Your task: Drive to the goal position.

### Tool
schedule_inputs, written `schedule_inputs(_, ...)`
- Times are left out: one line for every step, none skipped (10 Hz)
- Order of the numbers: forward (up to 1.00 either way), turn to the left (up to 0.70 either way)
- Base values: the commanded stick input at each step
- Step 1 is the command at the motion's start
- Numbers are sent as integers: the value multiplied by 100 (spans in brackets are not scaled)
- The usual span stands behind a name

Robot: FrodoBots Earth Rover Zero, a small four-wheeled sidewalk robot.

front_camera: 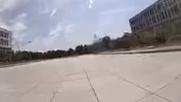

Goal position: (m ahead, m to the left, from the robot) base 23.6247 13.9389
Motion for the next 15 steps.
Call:
schedule_inputs(70,0)
schedule_inputs(70,0)
schedule_inputs(70,0)
schedule_inputs(70,0)
schedule_inputs(70,0)
schedule_inputs(70,0)
schedule_inputs(70,0)
schedule_inputs(70,0)
schedule_inputs(70,0)
schedule_inputs(70,0)
schedule_inputs(70,0)
schedule_inputs(70,0)
schedule_inputs(70,0)
schedule_inputs(70,0)
schedule_inputs(70,0)
